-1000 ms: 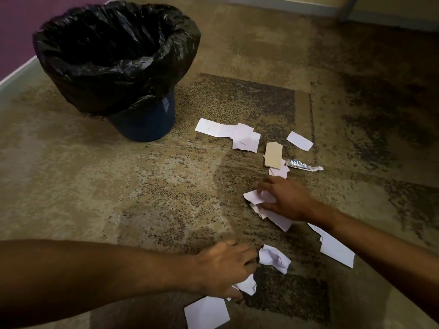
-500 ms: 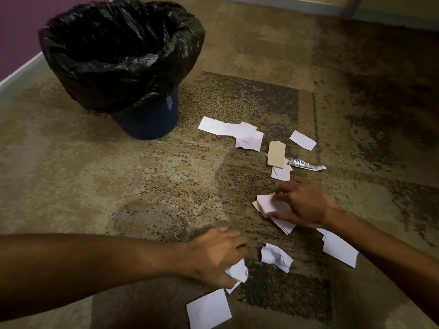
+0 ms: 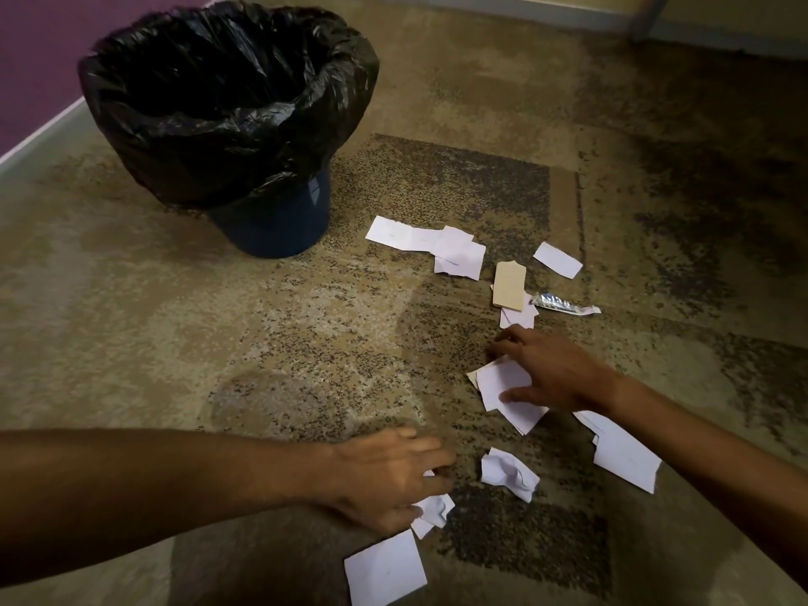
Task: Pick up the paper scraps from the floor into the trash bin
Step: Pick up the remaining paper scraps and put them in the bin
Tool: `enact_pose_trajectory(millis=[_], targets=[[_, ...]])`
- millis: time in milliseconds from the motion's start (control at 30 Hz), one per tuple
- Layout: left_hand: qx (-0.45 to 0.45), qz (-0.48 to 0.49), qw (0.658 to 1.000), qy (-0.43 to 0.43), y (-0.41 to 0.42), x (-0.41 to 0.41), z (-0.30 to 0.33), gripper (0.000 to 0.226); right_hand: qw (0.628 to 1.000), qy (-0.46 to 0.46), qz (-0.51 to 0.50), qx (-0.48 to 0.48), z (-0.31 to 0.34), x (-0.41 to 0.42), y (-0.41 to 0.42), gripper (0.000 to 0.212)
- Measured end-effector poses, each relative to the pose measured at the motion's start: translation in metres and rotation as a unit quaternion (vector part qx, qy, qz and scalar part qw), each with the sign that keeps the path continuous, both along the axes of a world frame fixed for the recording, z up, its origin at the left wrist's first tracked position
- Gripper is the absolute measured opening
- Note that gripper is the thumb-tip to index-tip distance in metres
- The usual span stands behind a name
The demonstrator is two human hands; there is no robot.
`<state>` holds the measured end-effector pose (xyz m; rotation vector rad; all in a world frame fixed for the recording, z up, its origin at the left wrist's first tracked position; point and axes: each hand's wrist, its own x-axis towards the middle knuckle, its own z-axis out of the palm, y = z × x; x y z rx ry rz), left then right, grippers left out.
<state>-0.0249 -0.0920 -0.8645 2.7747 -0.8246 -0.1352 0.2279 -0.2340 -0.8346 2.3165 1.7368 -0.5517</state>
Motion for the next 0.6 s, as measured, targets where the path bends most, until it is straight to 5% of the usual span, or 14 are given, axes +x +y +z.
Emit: enact_pose_trajectory(millis=[600], targets=[[0.001, 0.002, 0.999, 0.042, 0.0090, -0.0038, -0.0002, 0.038, 0.996, 0.061, -0.070, -0.004, 0.0078, -0.0062, 0.0052, 0.051]])
